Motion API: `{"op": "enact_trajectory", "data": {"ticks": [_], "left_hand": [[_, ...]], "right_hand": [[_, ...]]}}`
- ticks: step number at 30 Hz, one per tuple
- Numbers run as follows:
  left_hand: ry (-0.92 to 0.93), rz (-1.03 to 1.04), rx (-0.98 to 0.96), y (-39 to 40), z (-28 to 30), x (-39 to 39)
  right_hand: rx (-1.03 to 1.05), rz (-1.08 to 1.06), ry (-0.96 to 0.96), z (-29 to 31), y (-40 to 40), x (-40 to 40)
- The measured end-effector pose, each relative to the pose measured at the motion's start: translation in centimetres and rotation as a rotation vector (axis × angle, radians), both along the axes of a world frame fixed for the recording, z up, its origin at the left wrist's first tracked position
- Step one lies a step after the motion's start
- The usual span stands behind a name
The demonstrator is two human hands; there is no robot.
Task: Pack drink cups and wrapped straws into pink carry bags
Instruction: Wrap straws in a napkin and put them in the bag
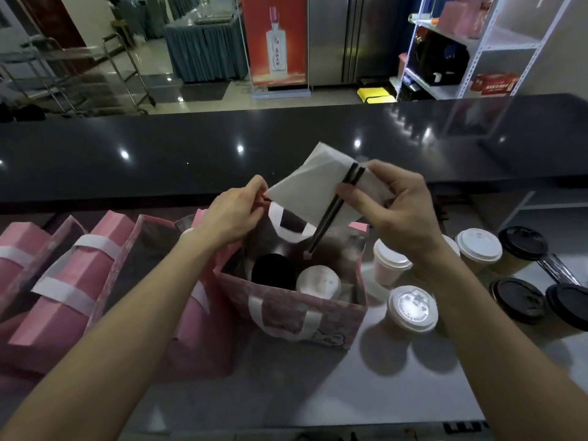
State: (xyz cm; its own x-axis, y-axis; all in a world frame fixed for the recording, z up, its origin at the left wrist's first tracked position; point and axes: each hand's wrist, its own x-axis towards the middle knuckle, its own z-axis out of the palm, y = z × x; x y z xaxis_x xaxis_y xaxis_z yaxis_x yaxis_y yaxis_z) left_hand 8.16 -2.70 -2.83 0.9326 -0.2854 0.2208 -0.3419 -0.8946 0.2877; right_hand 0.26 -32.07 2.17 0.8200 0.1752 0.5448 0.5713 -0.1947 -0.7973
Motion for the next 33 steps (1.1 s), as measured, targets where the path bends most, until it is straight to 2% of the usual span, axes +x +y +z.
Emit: {"op": "enact_trajectory", "data": {"ticks": [6, 11, 15, 18, 23, 26, 30, 33], "left_hand": [[-0.093, -0.080, -0.121, 0.5, -0.1, 0.6], [0.014, -0.169, -0.019, 1.7, -0.1, 0.6], [0.252, -0.190, 0.199, 2.7, 0.7, -0.5], [0.379, -0.228, 0.245, 3.0, 0.6, -1.0], [0.424, -0.276, 0.206, 2.5, 0.0, -1.7], [0.424, -0.298, 0.186, 2.6, -0.1, -1.8], [0.423, -0.306, 0.145, 2.4, 0.1, -2.0], [0.425, -0.287, 0.134, 2.3, 0.5, -2.3]], "right_hand": [[-0.021, 0.050, 0.042, -1.1, 0.4, -0.7], [-0.155, -0.034, 0.030, -1.9, 0.4, -0.3], [-0.411, -0.068, -0.081, -2.4, 1.6, 0.5], [-0.676, -0.028, -0.082, -2.5, 2.9, 1.5], [-1.319, -0.047, -0.094, -4.0, 6.7, 4.3], [-1.539, -0.026, -0.091, -5.3, 8.8, 5.6], [-1.566, -0.025, 0.075, -6.6, 9.6, 6.7], [-1.433, 0.009, 0.216, -6.3, 8.5, 6.5]]}}
